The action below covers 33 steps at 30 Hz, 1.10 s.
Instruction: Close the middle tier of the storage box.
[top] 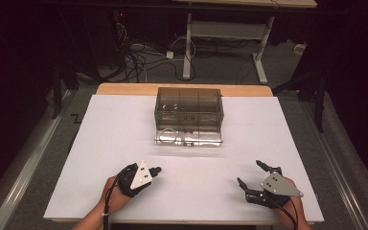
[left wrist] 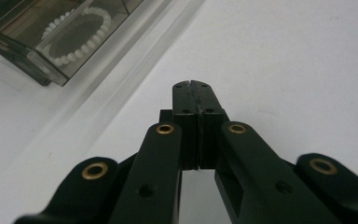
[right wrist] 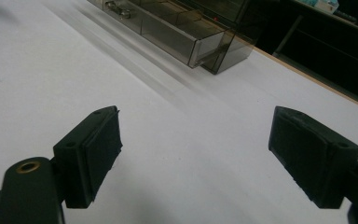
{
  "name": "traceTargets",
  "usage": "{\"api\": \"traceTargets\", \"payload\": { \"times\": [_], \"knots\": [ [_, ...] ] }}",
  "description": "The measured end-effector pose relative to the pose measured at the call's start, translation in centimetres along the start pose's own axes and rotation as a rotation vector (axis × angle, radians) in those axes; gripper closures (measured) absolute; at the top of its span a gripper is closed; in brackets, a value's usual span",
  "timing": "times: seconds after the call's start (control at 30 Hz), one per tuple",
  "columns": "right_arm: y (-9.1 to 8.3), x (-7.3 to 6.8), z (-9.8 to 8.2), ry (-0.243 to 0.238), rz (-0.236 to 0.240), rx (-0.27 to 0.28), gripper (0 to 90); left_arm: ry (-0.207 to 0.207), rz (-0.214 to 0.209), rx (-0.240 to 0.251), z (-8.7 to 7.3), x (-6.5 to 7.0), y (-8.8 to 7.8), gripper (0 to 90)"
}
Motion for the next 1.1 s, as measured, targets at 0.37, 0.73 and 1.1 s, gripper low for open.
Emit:
{"api": "traceTargets", "payload": {
  "times": [0.37, 0.73, 1.1],
  "knots": [
    [-0.2, -0.3, 0.2, -0.009, 0.005, 0.007, 17.6, 0.015, 0.012, 0.003, 3.6, -1.4, 1.3, 87.8],
    [-0.9, -0.4, -0.2, -0.004, -0.006, 0.006, 17.6, 0.023, 0.035, -0.019, 5.5, -2.5, 4.3, 87.8],
    [-1.1, -0.5, -0.1, -0.006, -0.006, 0.007, 17.6, 0.017, 0.056, -0.043, 5.9, -3.6, 5.8, 87.8]
  ]
}}
Point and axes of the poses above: each handheld gripper's, and its own axes: y roughly forward along the jaws, z roughly out of its top, x roughly to its right, the point moved 10 cm from there along y, roughly forward along the jaws, and after that the axes turned 7 degrees about -x, right-handed, at the moved point
